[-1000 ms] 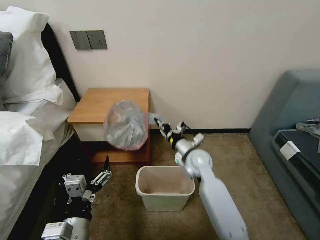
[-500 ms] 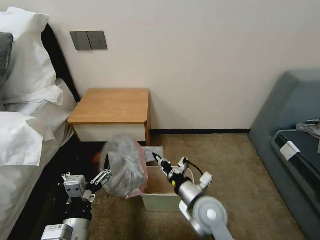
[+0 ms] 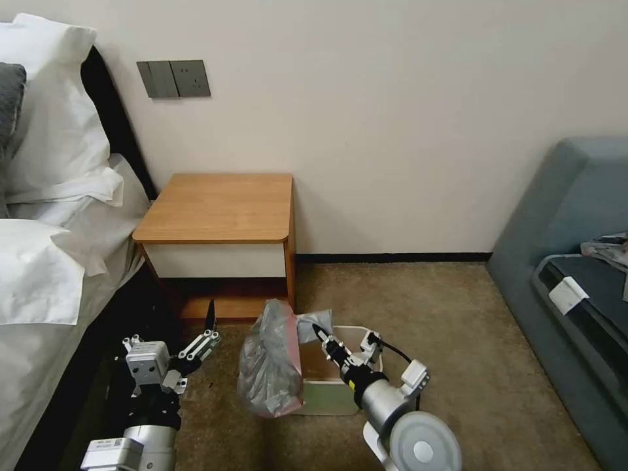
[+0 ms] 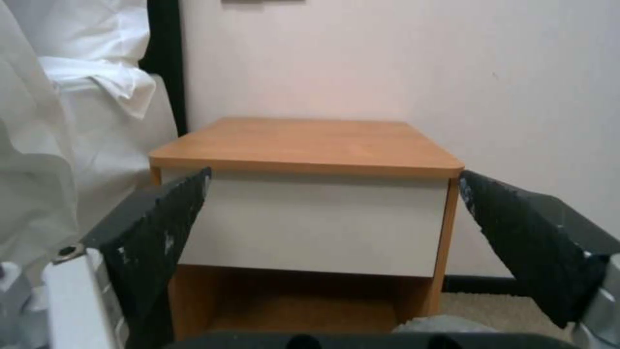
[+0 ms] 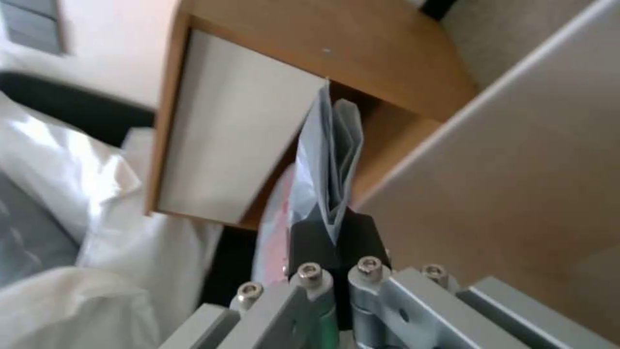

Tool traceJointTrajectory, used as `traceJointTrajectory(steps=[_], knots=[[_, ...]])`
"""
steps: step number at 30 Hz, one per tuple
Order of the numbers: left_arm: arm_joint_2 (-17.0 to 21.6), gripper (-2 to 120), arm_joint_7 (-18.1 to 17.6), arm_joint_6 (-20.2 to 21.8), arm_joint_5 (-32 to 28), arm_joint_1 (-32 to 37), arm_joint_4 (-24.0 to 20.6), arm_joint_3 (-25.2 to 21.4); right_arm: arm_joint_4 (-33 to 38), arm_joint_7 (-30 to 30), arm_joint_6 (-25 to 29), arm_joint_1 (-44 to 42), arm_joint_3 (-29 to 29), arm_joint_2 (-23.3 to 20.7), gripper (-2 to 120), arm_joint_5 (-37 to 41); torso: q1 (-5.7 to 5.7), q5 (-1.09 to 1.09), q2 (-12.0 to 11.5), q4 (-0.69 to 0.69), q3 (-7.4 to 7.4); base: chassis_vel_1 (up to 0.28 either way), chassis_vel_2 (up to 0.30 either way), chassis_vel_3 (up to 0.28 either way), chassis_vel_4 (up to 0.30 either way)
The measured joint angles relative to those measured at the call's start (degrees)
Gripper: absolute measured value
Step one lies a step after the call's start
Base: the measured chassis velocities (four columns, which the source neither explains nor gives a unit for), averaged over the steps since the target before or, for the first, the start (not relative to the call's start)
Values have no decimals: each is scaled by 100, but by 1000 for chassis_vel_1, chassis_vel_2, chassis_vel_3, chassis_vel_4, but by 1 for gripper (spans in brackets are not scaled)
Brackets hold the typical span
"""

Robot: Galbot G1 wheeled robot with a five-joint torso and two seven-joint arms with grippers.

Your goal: Pick up the garbage bag from the table and place it over the trash can.

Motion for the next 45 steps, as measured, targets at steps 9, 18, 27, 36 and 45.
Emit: traceJointTrajectory(steps=[9,18,27,36,45], knots=[[8,100,0,-8,-22,-36,49,12,211,107,-174,-32,167,-360,30,-134,0,0,0,0,0,0,0,0,0],[11,100,-14,-13,-35,-57,72,25,587,224,-118,-396,211,-583,60,-404,0,0,-1,0,0,0,0,0,0],[60,100,-23,-14,-2,-76,127,102,972,418,-56,-733,396,-647,91,-550,0,0,-1,0,0,0,0,0,0],[162,100,-7,88,22,-113,229,219,1167,677,17,-719,555,-637,100,-583,0,0,-1,0,0,0,0,0,0],[269,100,-63,597,60,-126,399,379,1129,675,106,-769,581,-497,100,-761,0,-1,-1,0,0,0,0,0,0]])
